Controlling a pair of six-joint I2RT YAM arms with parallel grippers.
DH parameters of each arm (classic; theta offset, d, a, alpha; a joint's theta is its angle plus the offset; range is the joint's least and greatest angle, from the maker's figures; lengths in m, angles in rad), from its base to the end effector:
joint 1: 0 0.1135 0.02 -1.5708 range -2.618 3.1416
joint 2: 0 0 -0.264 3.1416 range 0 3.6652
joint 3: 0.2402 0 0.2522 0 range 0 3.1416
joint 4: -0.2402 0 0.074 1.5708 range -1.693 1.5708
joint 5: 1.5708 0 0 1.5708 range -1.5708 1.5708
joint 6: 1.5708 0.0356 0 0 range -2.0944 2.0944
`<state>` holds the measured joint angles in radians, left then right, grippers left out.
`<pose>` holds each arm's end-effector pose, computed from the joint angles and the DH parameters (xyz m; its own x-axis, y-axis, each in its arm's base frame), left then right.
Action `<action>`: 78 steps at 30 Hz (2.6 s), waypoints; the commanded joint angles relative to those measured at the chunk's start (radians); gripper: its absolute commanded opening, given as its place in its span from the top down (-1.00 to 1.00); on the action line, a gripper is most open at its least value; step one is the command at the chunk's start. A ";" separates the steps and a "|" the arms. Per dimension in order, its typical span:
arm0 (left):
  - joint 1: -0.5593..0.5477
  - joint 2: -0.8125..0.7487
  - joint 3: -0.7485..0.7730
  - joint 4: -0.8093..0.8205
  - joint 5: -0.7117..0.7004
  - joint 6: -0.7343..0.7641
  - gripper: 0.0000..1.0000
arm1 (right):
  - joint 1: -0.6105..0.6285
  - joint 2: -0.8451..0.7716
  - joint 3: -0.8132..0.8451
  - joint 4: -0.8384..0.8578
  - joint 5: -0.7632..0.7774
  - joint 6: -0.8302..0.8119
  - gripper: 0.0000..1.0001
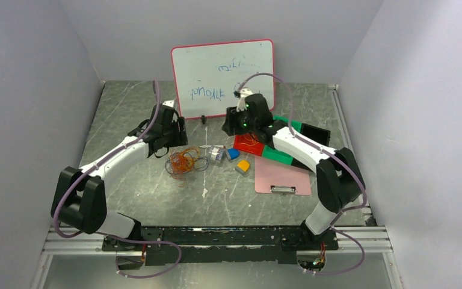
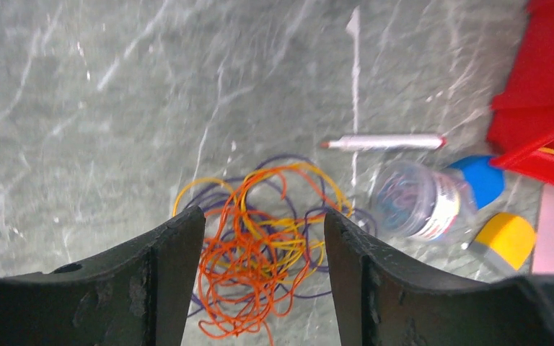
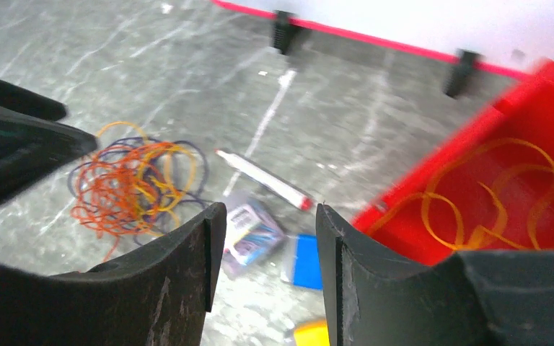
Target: Untangle the cables
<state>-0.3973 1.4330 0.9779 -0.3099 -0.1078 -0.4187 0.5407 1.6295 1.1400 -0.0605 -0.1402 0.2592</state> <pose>0.2865 -0.1161 0.2455 -0.7107 -0.1401 -0.6894 0.0264 0.9739 -0.2252 0.3173 0.1963 0.2577 -0.5900 -0.0582 -0.8053 -0.4765 0.8303 0.2891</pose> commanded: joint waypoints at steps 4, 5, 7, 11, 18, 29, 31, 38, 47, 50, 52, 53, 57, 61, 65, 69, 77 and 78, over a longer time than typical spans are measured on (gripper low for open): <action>0.002 -0.014 -0.077 -0.057 -0.039 -0.087 -0.34 | 0.134 0.180 0.188 -0.020 -0.145 -0.066 -0.04; 0.002 -0.014 -0.085 -0.057 -0.039 -0.091 -0.34 | 0.146 0.206 0.206 -0.021 -0.154 -0.060 -0.03; 0.002 -0.011 -0.106 -0.056 -0.042 -0.098 -0.33 | 0.164 0.257 0.237 -0.019 -0.160 -0.039 -0.01; 0.002 0.005 -0.139 -0.039 -0.044 -0.104 -0.34 | 0.174 0.338 0.270 -0.001 -0.168 0.026 0.04; 0.002 0.042 -0.168 -0.007 -0.027 -0.108 -0.31 | 0.176 0.425 0.291 0.031 -0.207 0.066 0.07; 0.002 0.070 -0.180 0.012 -0.024 -0.103 -0.30 | 0.177 0.478 0.302 0.060 -0.242 0.090 0.22; 0.002 0.077 -0.176 0.013 -0.023 -0.100 -0.29 | 0.177 0.482 0.303 0.060 -0.234 0.091 0.30; 0.002 0.092 -0.168 0.020 -0.026 -0.099 -0.29 | 0.177 0.513 0.332 0.051 -0.243 0.093 0.40; 0.002 0.136 -0.148 0.020 -0.044 -0.101 -0.31 | 0.173 0.408 0.276 0.074 -0.201 0.067 0.96; 0.003 0.148 -0.151 0.023 -0.058 -0.101 -0.32 | 0.160 0.328 0.247 0.093 -0.183 0.067 1.00; 0.003 0.162 -0.150 0.032 -0.056 -0.101 -0.31 | 0.148 0.281 0.234 0.098 -0.183 0.070 1.00; 0.002 0.171 -0.147 0.032 -0.058 -0.100 -0.31 | 0.142 0.256 0.226 0.099 -0.179 0.072 1.00; 0.002 0.194 -0.149 0.031 -0.080 -0.104 -0.30 | 0.115 0.154 0.209 0.096 -0.179 0.078 1.00; 0.002 0.214 -0.142 0.034 -0.086 -0.104 -0.29 | 0.077 0.064 0.208 0.083 -0.171 0.071 1.00; 0.002 0.223 -0.137 0.030 -0.100 -0.106 -0.26 | 0.026 -0.008 0.215 0.073 -0.170 0.060 1.00; 0.002 0.240 -0.134 0.046 -0.096 -0.101 -0.16 | -0.028 -0.068 0.227 0.048 -0.166 0.052 1.00; 0.002 0.262 -0.120 0.047 -0.105 -0.100 -0.06 | -0.112 -0.220 0.237 0.040 -0.108 0.059 1.00; 0.002 0.264 -0.118 0.045 -0.105 -0.098 -0.03 | -0.118 -0.241 0.240 0.043 -0.095 0.059 1.00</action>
<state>-0.3973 1.6485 0.8707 -0.2462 -0.2211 -0.5125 0.4458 1.4693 1.3609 -0.0231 -0.2817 0.3283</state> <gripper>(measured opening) 0.534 0.013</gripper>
